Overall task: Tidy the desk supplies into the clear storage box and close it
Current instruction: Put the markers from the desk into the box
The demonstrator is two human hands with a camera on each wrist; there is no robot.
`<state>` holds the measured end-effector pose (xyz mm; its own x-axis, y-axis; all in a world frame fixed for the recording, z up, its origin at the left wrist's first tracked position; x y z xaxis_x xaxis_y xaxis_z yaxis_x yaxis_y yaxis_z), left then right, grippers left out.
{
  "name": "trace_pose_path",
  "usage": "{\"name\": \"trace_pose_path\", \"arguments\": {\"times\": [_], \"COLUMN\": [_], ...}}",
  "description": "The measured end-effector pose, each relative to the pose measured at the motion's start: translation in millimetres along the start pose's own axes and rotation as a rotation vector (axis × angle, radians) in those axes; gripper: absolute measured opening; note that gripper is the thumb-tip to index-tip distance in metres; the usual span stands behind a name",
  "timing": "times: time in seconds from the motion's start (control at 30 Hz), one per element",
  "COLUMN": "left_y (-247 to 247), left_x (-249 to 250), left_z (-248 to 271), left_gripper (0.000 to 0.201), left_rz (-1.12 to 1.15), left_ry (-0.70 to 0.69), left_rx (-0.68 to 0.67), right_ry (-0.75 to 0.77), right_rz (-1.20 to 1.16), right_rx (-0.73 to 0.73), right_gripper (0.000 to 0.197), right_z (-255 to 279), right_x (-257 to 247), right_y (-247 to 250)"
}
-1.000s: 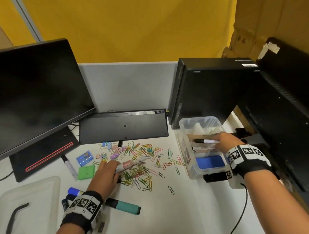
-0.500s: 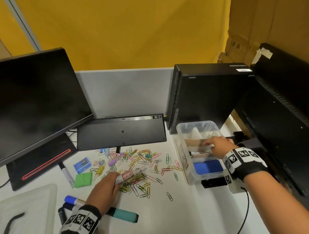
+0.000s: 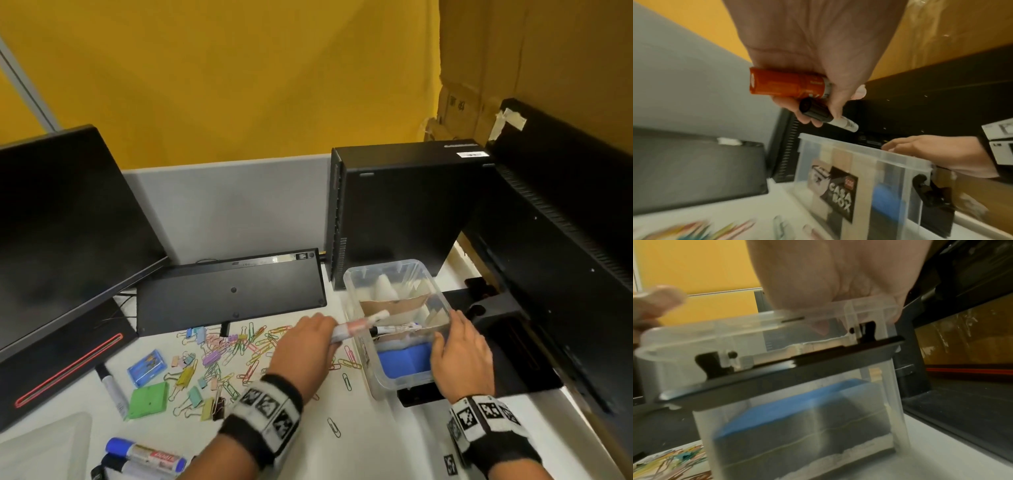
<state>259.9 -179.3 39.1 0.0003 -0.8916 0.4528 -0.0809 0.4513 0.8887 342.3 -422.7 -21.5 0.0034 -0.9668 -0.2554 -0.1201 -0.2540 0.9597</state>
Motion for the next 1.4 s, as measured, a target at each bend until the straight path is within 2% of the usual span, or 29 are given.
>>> {"name": "trace_pose_path", "arguments": {"times": [0.13, 0.27, 0.47, 0.53, 0.67, 0.73, 0.8, 0.9, 1.03, 1.13, 1.27, 1.4], "left_y": [-35, -64, -77, -87, -105, -107, -104, -85, -40, -21, -5, 18], "left_x": [52, 69, 67, 69, 80, 85, 86, 86, 70, 28, -41, -106], "left_z": [-53, -81, -81, -87, -97, -98, -96, -83, -45, -7, 51, 112], "left_gripper": [0.026, 0.029, 0.034, 0.043, 0.067, 0.073, 0.069, 0.061, 0.037, 0.035, 0.028, 0.024], "left_rz": [-0.208, -0.273, -0.2, -0.181, -0.08, -0.102, -0.108, 0.016, 0.179, 0.194, 0.152, 0.144], "left_ry": [-0.139, -0.124, -0.141, -0.166, -0.178, -0.195, -0.194, -0.173, -0.187, -0.123, 0.028, 0.186], "left_rx": [-0.089, -0.189, -0.108, -0.157, -0.34, -0.37, -0.36, -0.298, -0.07, 0.031, 0.077, 0.138], "right_ry": [0.0, -0.007, -0.016, -0.017, -0.017, -0.016, -0.016, -0.014, 0.001, 0.009, 0.022, 0.177], "right_rz": [-0.012, 0.012, 0.031, 0.044, 0.058, 0.061, 0.063, 0.06, 0.084, 0.137, 0.147, 0.071], "right_rx": [-0.015, -0.027, -0.036, -0.039, -0.045, -0.049, -0.049, -0.045, -0.041, -0.045, -0.015, 0.047], "right_gripper": [0.055, 0.057, 0.057, 0.058, 0.059, 0.059, 0.059, 0.059, 0.059, 0.059, 0.06, 0.057], "right_z": [1, 2, 3, 3, 3, 4, 4, 4, 5, 5, 6, 15], "right_x": [0, 0, -1, -1, 0, 0, -1, -1, -3, -3, -9, -47], "right_y": [-1, 1, 0, -1, -1, -1, 0, 1, 1, 0, 4, 18]}}
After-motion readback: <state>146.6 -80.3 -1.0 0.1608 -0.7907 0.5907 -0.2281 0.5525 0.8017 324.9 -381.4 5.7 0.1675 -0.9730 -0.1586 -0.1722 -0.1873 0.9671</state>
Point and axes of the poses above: each hand's wrist, its own z-axis away from the middle knuckle, its own y-axis out of the back of the hand, x = y × z, the point moved 9 cm from there along -z, towards the middle knuckle, and after that the axes turned 4 degrees about z, right-handed, at the moved point
